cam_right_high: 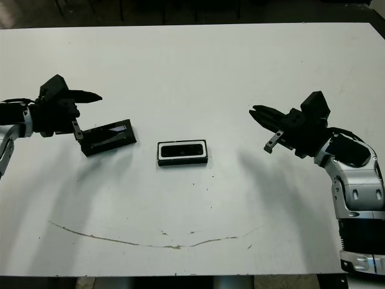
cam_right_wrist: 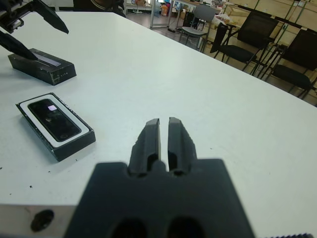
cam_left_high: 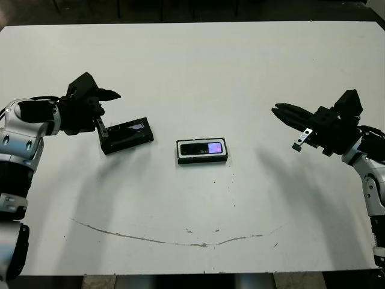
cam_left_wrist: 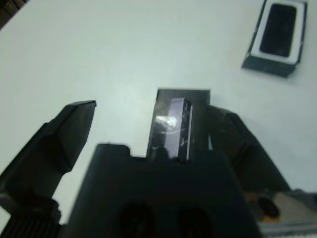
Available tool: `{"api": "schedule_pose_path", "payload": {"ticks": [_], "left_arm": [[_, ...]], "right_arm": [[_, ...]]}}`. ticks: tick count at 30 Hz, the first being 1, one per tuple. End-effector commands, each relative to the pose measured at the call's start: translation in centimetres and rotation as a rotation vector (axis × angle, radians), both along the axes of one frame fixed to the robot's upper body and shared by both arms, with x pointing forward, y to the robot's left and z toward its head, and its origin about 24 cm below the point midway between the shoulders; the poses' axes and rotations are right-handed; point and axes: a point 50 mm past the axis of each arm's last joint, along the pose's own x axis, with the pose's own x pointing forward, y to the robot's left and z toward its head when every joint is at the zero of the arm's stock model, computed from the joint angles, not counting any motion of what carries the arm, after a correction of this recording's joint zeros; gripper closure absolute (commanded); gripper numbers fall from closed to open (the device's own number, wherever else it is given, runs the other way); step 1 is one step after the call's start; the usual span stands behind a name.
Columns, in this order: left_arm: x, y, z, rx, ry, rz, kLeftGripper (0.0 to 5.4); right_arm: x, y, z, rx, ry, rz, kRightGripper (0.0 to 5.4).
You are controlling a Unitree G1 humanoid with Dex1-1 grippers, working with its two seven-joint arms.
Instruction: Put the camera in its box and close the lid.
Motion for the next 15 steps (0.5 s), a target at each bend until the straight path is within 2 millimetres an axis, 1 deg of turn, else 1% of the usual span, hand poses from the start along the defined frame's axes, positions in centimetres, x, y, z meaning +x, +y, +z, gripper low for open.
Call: {"api": "schedule_pose_path", "payload": {"ticks": [1,7,10,15], "left_arm": [[0.2,0.4,-0.7,0.071,0.039,-0.009,0.02],[0.8,-0.4,-1.9,0.097,0.061,-0.063,0.02],[0.8,-0.4,-2.6,0.054,0.094,-0.061,0.02],[0.8,-0.2,-3.3,0.042,0.113,-0.079,0.02]], "right_arm": [[-0.2,-0.7,-0.9,-0.01,0.032,-0.016,5.4],[0.0,-1.0,-1.7,0.063,0.038,0.028,5.4],[-0.1,-1.2,-2.0,0.058,0.032,0.027,5.4],[-0.2,-1.6,-2.2,0.029,0.029,-0.003,5.4]]}}
